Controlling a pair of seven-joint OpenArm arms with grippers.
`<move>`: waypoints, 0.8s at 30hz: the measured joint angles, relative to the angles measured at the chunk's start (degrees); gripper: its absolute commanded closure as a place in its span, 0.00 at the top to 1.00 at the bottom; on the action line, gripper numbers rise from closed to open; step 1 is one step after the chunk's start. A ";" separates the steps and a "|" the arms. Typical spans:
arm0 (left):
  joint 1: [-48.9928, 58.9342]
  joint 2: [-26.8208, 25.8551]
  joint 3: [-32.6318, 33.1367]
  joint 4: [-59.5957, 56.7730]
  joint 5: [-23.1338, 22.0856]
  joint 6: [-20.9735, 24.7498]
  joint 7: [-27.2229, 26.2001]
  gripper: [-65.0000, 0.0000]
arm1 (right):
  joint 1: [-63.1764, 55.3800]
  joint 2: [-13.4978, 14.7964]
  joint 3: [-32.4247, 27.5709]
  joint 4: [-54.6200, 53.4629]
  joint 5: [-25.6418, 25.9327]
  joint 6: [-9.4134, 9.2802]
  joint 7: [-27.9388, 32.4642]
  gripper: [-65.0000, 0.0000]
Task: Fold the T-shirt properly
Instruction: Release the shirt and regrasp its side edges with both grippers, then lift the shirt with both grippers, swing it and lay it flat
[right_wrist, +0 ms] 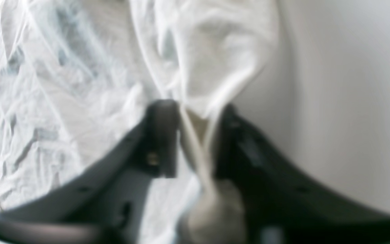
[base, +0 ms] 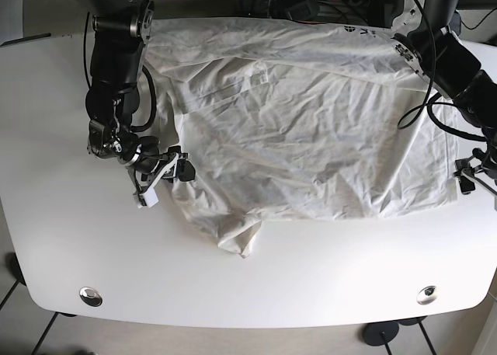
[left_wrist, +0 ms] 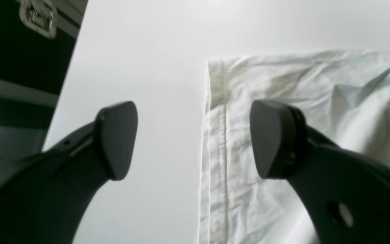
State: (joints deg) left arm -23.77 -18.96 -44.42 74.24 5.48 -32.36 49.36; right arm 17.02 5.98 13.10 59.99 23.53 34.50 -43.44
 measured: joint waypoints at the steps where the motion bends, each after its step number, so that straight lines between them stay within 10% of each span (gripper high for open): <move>1: 0.02 0.04 0.02 -1.92 0.07 0.92 -2.16 0.82 | 0.00 -0.13 0.00 -0.04 -0.48 0.02 -0.07 0.05; 13: 1.51 -1.79 0.07 -22.82 -0.59 1.29 -13.05 0.86 | 0.02 0.50 0.20 -0.04 -0.46 0.00 -0.07 0.03; 21: 2.40 -2.60 0.11 -26.47 -1.66 -7.21 -13.86 0.85 | 0.00 0.39 0.33 -0.04 -0.42 0.00 -0.07 0.03; 24: 1.20 -3.45 0.04 -30.84 -2.69 -7.23 -14.58 0.67 | 0.02 0.39 0.33 -0.04 -0.44 0.00 -0.11 0.03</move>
State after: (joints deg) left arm -22.57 -22.41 -44.38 43.40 2.79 -39.59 34.79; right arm 17.04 6.37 13.43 59.94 23.09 34.50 -43.55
